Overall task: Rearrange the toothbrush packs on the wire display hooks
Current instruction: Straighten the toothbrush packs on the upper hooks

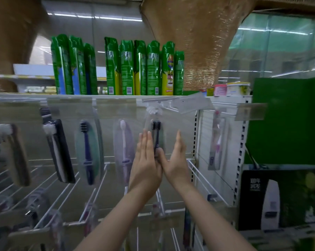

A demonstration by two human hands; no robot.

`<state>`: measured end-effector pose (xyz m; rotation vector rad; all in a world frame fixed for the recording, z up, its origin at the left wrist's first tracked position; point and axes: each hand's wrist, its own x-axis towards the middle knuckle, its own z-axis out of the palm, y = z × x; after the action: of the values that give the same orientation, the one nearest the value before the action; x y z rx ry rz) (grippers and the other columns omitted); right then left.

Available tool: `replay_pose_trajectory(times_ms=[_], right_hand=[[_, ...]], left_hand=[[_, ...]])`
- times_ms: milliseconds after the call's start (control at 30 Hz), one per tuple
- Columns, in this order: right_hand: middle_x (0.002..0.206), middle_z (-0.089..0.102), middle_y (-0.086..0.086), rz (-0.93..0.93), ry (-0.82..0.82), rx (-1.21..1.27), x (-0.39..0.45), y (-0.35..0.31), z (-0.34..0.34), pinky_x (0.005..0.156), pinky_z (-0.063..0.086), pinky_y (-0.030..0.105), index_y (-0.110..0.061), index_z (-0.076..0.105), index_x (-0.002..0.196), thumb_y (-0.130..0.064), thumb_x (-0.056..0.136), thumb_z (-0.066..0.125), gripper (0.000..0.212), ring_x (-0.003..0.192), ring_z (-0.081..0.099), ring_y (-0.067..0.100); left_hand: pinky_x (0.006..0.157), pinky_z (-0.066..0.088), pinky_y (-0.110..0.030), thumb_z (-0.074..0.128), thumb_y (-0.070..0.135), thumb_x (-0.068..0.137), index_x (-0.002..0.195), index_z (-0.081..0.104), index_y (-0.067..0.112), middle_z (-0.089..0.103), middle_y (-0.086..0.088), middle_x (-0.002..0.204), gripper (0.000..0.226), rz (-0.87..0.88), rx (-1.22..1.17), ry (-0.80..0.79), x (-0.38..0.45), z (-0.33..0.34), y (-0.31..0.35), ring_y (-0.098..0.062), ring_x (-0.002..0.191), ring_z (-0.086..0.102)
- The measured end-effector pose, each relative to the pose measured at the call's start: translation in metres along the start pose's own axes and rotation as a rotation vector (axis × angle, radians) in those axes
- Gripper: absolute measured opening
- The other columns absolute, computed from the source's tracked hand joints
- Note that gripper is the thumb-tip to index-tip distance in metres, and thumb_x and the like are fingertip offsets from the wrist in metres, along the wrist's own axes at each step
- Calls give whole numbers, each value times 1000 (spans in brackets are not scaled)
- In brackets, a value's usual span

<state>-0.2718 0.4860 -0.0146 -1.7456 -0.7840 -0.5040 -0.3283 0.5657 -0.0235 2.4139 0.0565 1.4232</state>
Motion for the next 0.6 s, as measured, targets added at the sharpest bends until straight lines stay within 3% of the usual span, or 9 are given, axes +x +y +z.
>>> replay_pose_trajectory(times_ms=[67,200,267,333,400,500,600], right_hand=[[152,21,9,-5,106,-36,-1,8,-19,102,15,3,-9,11,149,-25,95,53,70,140,24,18],[146,31,12,57,268,-40,10,31,-56,106,24,18,-5,25,144,-14,93,52,59,136,31,23],[144,33,12,90,307,-55,15,41,-74,105,25,17,-5,28,142,-10,91,53,57,133,33,22],[140,37,15,110,328,-92,19,50,-89,106,34,27,-4,31,141,-9,90,53,56,128,39,25],[134,43,17,139,332,-159,23,59,-100,101,40,37,-1,32,139,-9,89,54,55,122,44,29],[131,45,12,235,299,-164,32,72,-110,96,37,25,-3,30,139,-10,90,53,54,120,46,26],[135,45,10,335,249,-116,43,85,-112,101,44,39,-12,24,141,-17,89,49,58,121,49,27]], left_hand=[[118,-1,-18,44,14,94,148,-3,20,-10,9,156,72,54,-56,-47,0,7,13,0,144,-11],[112,-4,-7,45,2,90,148,-4,24,-15,22,152,80,145,-121,-221,8,29,40,10,140,-14],[114,-2,-9,44,5,92,150,-3,21,-13,20,153,76,143,-176,-305,16,44,52,10,140,-13],[115,2,-13,44,10,95,151,-3,22,-8,16,156,74,112,-234,-372,24,59,66,8,141,-8],[107,8,-8,44,17,97,151,1,23,4,15,156,70,19,-328,-445,34,72,80,4,141,5],[100,17,-9,49,26,97,152,6,22,18,12,154,69,-198,-499,-532,52,97,96,-4,139,21],[99,26,-18,49,23,98,152,6,23,28,0,152,69,-374,-616,-526,64,117,102,-9,133,33]])
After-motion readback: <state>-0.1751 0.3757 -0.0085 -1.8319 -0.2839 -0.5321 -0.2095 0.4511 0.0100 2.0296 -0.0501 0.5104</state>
